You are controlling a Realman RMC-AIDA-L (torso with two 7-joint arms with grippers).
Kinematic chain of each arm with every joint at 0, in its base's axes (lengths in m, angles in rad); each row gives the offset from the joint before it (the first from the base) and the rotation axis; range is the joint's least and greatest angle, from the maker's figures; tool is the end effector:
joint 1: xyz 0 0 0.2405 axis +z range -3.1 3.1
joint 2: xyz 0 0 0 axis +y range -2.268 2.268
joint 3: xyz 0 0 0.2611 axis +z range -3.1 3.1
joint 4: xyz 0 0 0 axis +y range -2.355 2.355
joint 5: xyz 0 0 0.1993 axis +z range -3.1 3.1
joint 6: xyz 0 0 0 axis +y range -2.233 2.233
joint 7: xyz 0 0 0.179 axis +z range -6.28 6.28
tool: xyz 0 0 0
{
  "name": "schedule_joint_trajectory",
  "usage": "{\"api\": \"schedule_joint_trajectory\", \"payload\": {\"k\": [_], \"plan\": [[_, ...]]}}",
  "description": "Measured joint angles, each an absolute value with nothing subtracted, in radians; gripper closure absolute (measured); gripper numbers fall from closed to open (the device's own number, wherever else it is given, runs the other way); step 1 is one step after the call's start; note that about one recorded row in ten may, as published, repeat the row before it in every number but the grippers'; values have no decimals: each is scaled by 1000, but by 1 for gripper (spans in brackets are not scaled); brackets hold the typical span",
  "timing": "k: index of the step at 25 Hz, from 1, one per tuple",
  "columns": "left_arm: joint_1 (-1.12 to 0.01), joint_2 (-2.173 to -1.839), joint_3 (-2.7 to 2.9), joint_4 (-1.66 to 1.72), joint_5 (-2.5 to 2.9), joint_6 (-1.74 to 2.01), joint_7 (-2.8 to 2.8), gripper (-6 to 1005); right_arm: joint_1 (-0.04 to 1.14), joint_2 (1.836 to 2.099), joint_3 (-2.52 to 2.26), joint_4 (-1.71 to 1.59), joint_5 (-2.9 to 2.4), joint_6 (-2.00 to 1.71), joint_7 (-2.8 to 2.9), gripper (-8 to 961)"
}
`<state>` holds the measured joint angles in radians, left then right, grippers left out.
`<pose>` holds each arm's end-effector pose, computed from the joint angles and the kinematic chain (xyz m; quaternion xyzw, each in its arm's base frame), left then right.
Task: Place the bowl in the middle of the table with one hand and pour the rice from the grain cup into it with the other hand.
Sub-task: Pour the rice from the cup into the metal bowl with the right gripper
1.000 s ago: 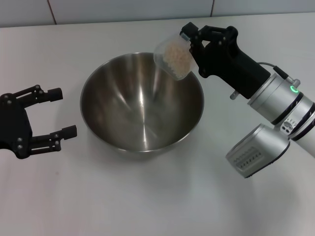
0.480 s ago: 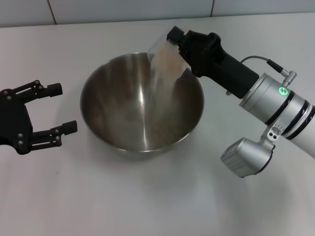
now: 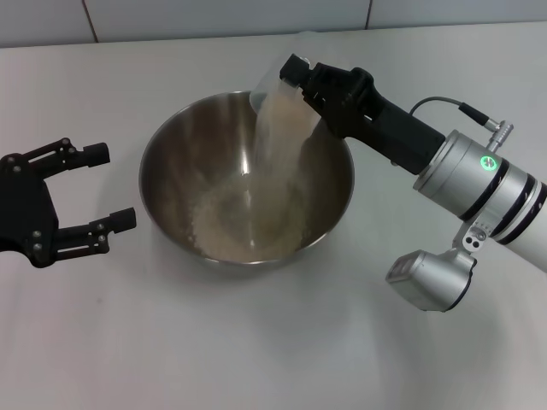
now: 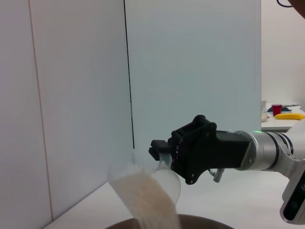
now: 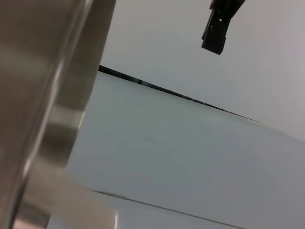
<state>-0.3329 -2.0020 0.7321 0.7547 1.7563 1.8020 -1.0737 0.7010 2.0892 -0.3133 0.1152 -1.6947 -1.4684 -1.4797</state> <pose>-0.2616 0.2854 0.0274 -0.9358 -0.0525 -0.3008 0.1760 0.1785 0.3517 -0.0808 -0.5600 -0.6289 0.0055 0.5393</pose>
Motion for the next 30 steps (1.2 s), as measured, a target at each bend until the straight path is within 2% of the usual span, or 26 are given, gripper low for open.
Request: {"api": "schedule_joint_trajectory", "payload": {"k": [30], "plan": [[-344,-1997,729,755,1756,1795,-1071,164,706,2091,-301,115,-1705,-1495,-1695,881]]}}
